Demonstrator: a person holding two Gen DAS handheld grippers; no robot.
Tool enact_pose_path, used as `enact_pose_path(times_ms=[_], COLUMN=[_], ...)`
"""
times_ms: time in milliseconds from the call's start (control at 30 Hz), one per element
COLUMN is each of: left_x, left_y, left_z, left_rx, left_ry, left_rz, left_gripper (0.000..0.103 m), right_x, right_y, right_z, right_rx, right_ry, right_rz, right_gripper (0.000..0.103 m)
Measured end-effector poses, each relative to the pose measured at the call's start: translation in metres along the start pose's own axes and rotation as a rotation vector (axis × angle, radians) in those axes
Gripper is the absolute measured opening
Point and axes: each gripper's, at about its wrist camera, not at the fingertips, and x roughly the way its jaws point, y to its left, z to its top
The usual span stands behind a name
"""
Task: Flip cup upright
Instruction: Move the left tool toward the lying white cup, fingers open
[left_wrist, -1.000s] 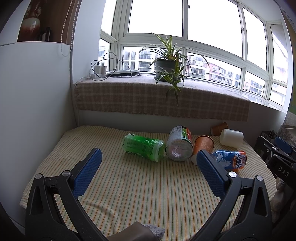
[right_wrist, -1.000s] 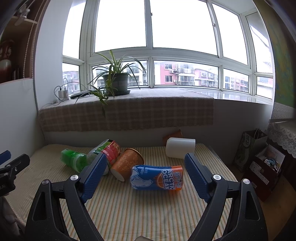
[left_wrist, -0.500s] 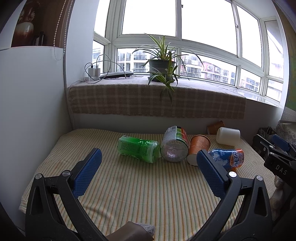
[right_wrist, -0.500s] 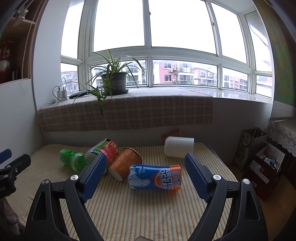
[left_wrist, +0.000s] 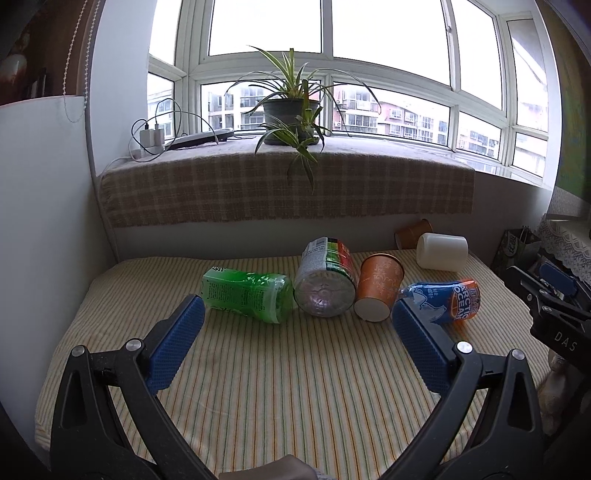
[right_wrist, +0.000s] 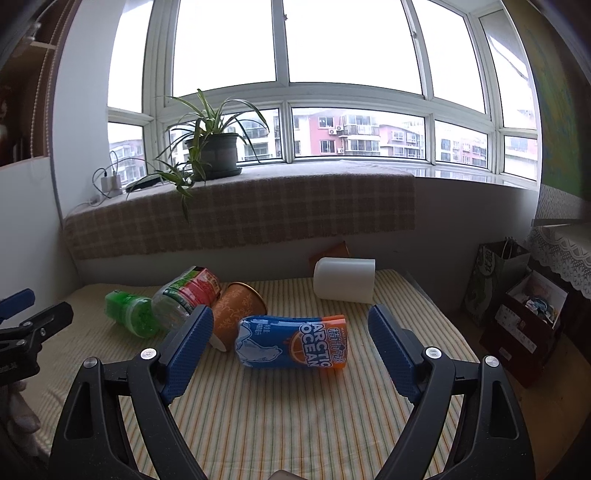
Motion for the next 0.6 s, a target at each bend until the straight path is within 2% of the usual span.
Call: enact_pose_path(times_ms=[200, 367, 600], left_x=[0.034, 0.067, 0.116], left_y=[-0.039, -0.078, -0.137], left_z=[0.016, 0.036, 0.056], left_rx=[0.224, 0.414, 0.629], left_ry=[0.056, 0.126, 0.242], left_rz=[-0.135, -0.285, -0.396], left_gripper=[0.1, 0.1, 0.1], right_x=[0.001, 0.001, 0.001], right_y=[-0.021, -0.044, -0.074], right_z=[-0.008, -0.017, -0.032], right_rx=[0.025, 0.061, 0.118], right_ry=[0.023, 0.048, 0.095], right_rz=[-0.025, -0.048, -0.067], right_gripper=[0.085, 0.085, 0.085])
